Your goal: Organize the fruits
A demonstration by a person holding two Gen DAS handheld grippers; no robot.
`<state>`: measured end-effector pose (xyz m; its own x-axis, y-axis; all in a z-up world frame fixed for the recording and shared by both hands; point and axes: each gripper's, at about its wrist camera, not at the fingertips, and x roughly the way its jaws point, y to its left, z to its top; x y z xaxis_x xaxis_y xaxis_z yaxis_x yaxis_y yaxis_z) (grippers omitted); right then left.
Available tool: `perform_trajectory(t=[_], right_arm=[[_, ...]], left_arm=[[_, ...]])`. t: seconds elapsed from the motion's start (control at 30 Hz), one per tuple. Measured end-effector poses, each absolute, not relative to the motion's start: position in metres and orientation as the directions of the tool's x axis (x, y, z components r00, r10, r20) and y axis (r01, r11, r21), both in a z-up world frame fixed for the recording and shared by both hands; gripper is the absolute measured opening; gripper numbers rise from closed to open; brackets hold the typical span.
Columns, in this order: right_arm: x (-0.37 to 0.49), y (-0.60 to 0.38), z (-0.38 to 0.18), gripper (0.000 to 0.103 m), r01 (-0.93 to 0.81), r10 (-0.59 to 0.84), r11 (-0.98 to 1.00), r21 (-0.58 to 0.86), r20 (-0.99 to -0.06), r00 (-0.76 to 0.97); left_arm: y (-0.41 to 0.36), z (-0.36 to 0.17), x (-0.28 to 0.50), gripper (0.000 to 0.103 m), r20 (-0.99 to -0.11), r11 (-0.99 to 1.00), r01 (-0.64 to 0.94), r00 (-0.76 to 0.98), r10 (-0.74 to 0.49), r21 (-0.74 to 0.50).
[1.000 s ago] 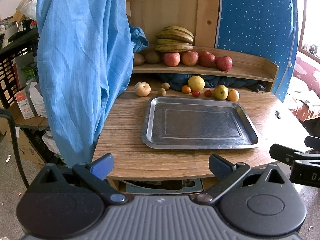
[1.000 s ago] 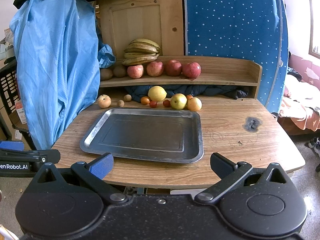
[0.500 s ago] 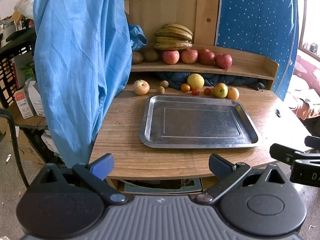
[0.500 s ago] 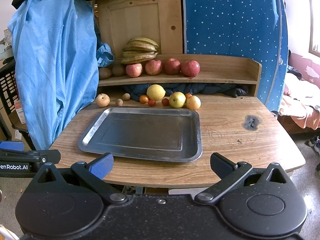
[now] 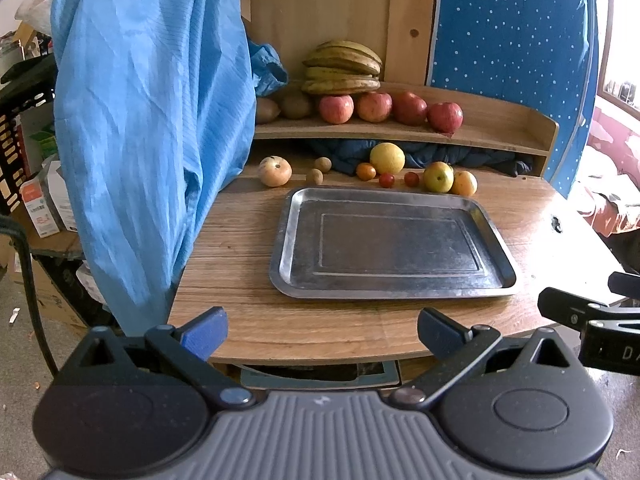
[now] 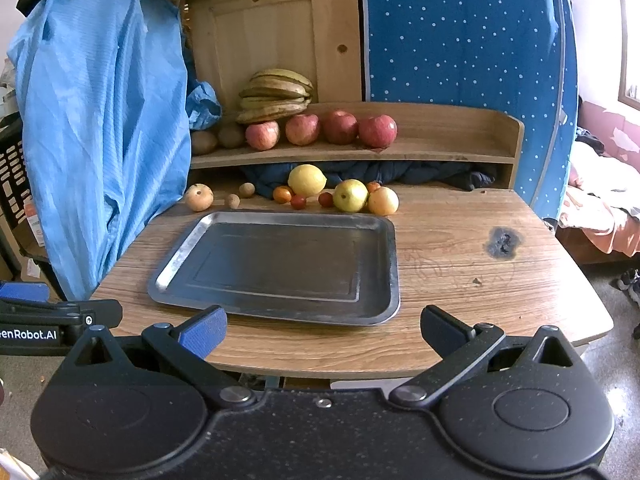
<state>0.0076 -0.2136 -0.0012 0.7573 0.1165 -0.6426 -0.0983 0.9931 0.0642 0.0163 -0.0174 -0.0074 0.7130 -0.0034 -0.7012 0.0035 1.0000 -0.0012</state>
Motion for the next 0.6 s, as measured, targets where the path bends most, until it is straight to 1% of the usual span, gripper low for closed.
perform_trajectory(t=[0.43, 0.6], right_arm=[[0.024, -0.221, -0.012, 0.103, -0.104, 0.127, 0.992, 0.074, -0.669, 0.733], [0.036, -0.227, -0.017, 0.103, -0.119, 0.143, 0.989, 0.082, -0.68, 0.719]], left_arm=[[-0.025, -0.018, 0.033, 0.103, -0.731, 1.0, -0.013, 0.682, 0.009, 0.001], [-0.033, -0.022, 0.044, 0.103, -0.744, 0.999, -0.035, 0.668, 0.031, 0.011]])
